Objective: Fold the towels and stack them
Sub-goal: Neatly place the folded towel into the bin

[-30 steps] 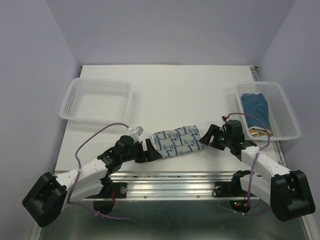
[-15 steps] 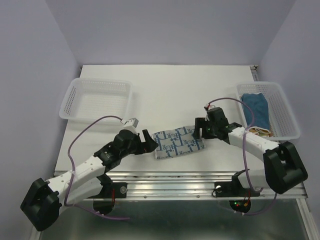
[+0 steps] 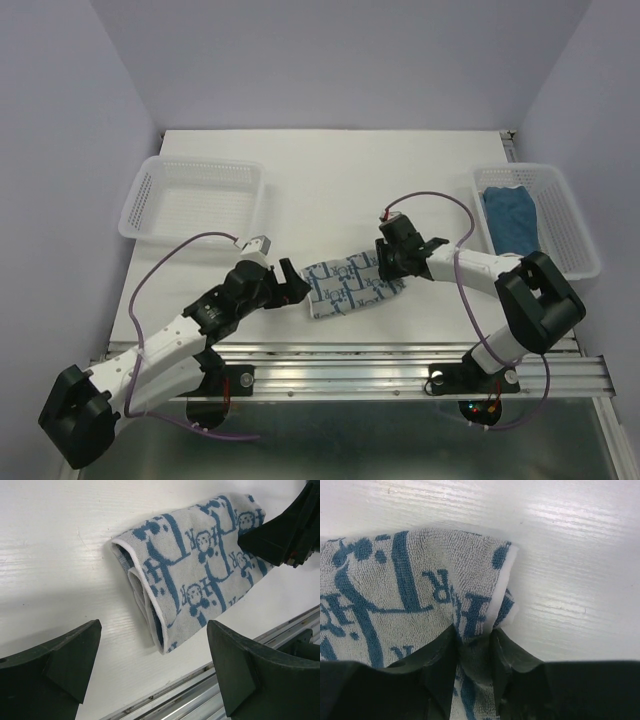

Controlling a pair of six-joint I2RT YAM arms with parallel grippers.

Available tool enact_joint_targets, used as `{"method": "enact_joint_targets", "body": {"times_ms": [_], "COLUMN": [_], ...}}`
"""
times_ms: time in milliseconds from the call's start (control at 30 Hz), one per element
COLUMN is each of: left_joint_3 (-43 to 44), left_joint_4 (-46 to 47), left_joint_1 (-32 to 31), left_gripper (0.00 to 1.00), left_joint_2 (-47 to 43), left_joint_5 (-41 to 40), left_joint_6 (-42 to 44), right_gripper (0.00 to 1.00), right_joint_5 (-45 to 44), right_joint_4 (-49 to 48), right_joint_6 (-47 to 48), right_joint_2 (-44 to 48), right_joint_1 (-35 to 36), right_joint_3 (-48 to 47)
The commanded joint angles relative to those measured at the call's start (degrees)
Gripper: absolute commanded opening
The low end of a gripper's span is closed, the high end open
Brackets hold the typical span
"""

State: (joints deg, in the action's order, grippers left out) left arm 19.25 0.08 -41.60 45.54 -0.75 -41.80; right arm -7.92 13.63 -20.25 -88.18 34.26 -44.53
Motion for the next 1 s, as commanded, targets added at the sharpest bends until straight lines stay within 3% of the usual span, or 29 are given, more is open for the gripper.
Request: {"method": "enact_joint_targets", "body": {"times_ms": [0, 33, 100, 133, 300, 467, 733, 967], "left_joint_3": [1.94, 2.02, 2.2, 2.29, 3.08, 4.13, 11.41, 18.63], "left_joint_4": [0.01, 0.01, 0.01, 0.01, 0.01, 0.01, 0.01, -2.36], "left_joint_1": [0.03, 0.12, 0.03, 0.03, 0.12, 0.12, 0.38, 0.65], "left_gripper": [0.99, 0.99, 0.99, 0.99, 0.99, 0.99, 0.99, 0.99], "left_joint_2": [-2.03, -2.21, -2.3, -2.3, -2.65, -2.82, 1.65, 10.26], "left_joint_5": [-2.32, -2.32, -2.41, -2.5, -3.2, -5.13, -6.63, -5.65], "left_joint_6": [1.11, 1.2, 1.46, 1.55, 1.99, 2.42, 5.59, 8.49], "right_gripper": [0.28, 0.14, 0.02, 0.01, 0.01, 0.01, 0.01, 0.01], "right_joint_5": [-4.36, -5.43, -7.44, -7.54, -12.62, -19.23, -10.54, -15.01], "right_joint_4": [5.53, 5.88, 5.19, 4.57, 3.25, 8.43, 15.96, 23.72], "right_joint_6": [-3.21, -4.43, -3.66, -2.61, 10.71, 23.75, 47.71, 52.15], "right_joint_2": [-2.79, -2.0, -0.33, 0.46, 6.7, 11.09, 22.09, 20.5], "right_joint_1": [0.72, 0.72, 0.72, 0.72, -0.24, -4.02, -6.4, -9.12], "right_joint_3": [0.85, 1.03, 1.2, 1.2, -1.34, -4.95, -6.0, -9.42]}}
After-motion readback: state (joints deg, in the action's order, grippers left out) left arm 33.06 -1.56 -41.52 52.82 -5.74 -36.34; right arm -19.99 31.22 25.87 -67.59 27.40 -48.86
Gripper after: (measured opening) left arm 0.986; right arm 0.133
